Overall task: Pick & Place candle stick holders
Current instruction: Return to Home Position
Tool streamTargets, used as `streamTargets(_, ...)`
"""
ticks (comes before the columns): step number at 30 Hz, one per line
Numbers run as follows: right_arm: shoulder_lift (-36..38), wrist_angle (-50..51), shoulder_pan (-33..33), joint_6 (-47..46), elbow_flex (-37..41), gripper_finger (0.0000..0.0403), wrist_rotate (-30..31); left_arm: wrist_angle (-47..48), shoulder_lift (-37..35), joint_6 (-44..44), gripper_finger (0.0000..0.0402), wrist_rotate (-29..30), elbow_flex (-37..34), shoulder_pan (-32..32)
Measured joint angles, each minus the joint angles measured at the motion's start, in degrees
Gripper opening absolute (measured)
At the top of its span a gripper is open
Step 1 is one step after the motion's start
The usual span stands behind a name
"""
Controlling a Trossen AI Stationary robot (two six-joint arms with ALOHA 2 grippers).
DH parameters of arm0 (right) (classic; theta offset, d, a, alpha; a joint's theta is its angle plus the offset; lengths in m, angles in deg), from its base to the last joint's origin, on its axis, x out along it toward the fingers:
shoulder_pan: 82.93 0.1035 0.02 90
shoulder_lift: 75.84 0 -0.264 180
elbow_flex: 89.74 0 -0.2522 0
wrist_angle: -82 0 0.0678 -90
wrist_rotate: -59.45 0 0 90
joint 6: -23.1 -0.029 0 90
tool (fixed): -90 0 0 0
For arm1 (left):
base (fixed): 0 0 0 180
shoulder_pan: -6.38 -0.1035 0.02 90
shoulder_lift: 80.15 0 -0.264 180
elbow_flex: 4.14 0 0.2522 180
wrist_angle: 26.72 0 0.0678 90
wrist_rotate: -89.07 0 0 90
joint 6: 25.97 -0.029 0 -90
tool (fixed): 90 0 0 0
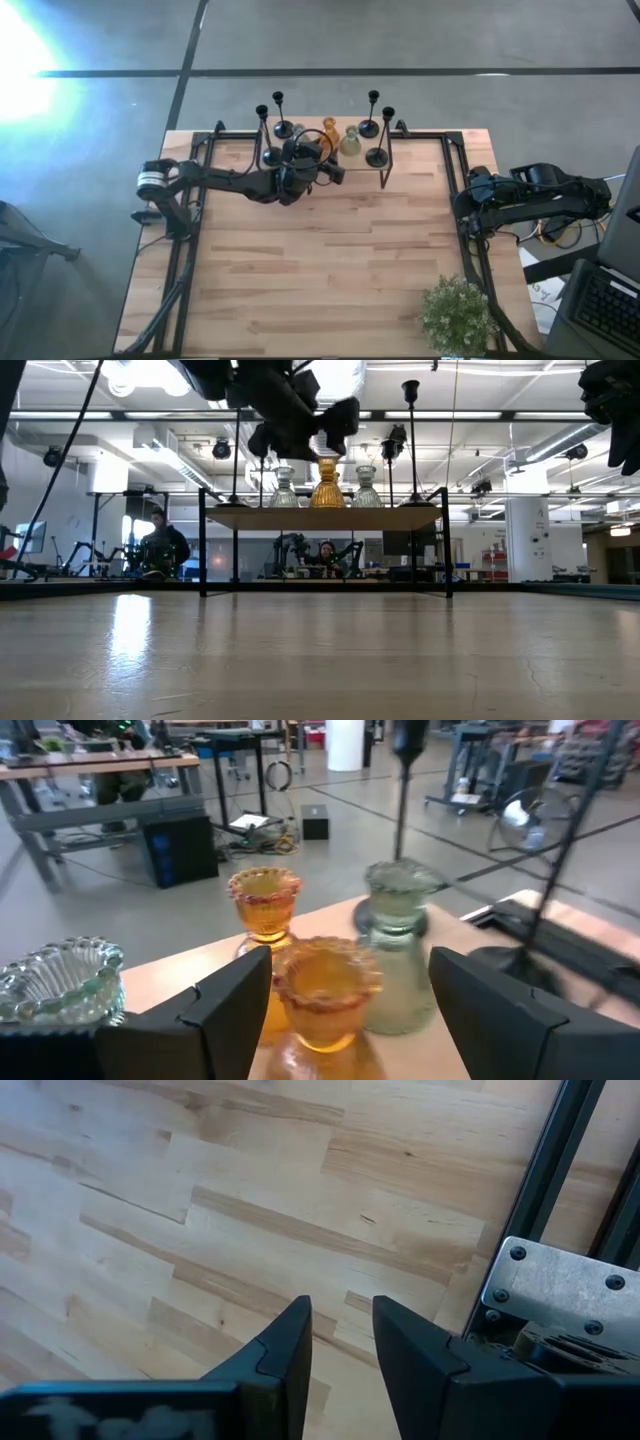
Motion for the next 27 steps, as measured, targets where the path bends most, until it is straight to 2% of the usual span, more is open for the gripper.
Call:
streamTargets(6, 0.00, -0.08, 0.01, 0.00, 0.00, 0.0103, 0.00, 5.34, -3.87, 3.72, 0.0275, -1.93, -0.01, 2.91)
streamTargets(12, 0.00, -0.17, 0.00, 0.41, 0.00, 0.0109, 0.08, 18.93, -12.77, 10.12, 0.0275, -3.67, -0.03, 6.67)
streamTargets(15, -0.02, -0.42, 0.01, 2.56, 0.00, 0.0105, 0.91, 27.49, -19.14, 12.81, 0.0275, -6.95, -0.03, 8.17)
streamTargets(18, -0.02, -2.28, 0.00, 5.36, 0.00, 0.0097, 3.59, 37.14, -25.49, 12.18, 0.0273, -13.93, -0.06, 8.97)
streamTargets(21, -0.02, -8.55, 0.00, 12.61, 0.02, 0.0083, 7.11, 41.12, -31.15, 7.11, 0.0251, -22.63, -3.22, 9.92)
streamTargets(24, -0.02, -21.06, 0.00, 25.72, 0.02, 0.0061, 9.43, 34.24, -36.90, 1.91, 0.0199, -33.82, -9.76, 10.42)
streamTargets(27, -0.09, -36.53, 0.02, 42.10, 0.29, 0.0031, 9.30, 24.44, -43.32, -1.81, 0.0124, -44.69, -17.33, 9.70)
